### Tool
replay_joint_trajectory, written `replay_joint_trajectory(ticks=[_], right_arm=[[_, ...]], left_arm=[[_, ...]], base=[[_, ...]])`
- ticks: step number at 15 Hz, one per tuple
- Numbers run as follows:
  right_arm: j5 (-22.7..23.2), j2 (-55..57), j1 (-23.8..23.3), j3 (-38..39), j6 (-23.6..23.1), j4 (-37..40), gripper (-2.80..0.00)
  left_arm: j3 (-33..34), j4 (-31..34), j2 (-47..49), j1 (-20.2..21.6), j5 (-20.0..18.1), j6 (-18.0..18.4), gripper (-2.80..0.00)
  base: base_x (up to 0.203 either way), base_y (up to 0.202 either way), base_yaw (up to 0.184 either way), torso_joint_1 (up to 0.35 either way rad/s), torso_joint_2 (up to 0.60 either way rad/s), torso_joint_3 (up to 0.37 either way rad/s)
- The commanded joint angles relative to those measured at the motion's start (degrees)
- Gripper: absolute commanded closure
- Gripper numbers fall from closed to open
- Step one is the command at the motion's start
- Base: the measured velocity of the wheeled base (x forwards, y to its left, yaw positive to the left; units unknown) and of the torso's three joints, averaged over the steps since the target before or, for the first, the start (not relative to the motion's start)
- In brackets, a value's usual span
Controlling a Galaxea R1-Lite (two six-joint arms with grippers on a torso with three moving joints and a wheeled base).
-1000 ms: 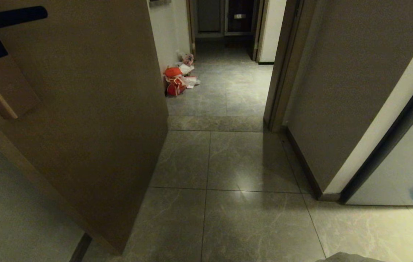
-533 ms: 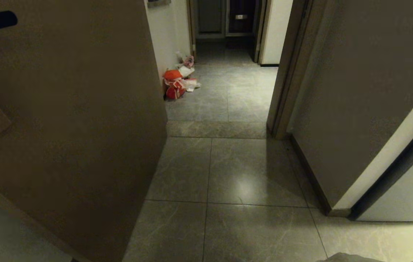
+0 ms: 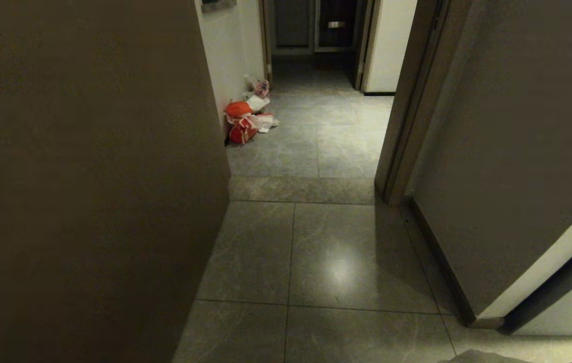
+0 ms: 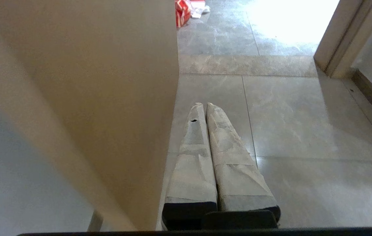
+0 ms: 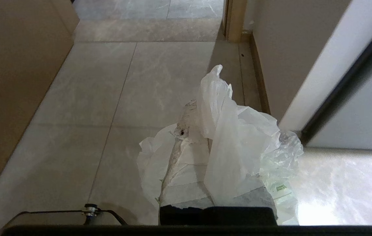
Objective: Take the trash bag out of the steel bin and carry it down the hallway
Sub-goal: Put the trash bag at the door
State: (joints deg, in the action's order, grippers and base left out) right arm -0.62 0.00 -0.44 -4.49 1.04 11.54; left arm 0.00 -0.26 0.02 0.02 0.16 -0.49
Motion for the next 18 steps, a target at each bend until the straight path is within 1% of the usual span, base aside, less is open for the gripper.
replay_joint_trajectory(ticks=[1, 18], right_arm=[[0.0, 0.1, 0.0, 0.0, 0.0, 0.1, 0.00], [0.0, 0.1, 0.0, 0.0, 0.0, 0.1, 0.00]], left_arm=[[0.1, 0.0, 0.1, 0.1, 0.0, 0.0, 0.00], [0.0, 0.0, 0.1, 0.1, 0.0, 0.0, 0.00]], base=[[0.191, 0.000, -0.002, 0.000, 0.00, 0.000], [0.192, 0.000, 0.001, 0.003, 0.00, 0.003]])
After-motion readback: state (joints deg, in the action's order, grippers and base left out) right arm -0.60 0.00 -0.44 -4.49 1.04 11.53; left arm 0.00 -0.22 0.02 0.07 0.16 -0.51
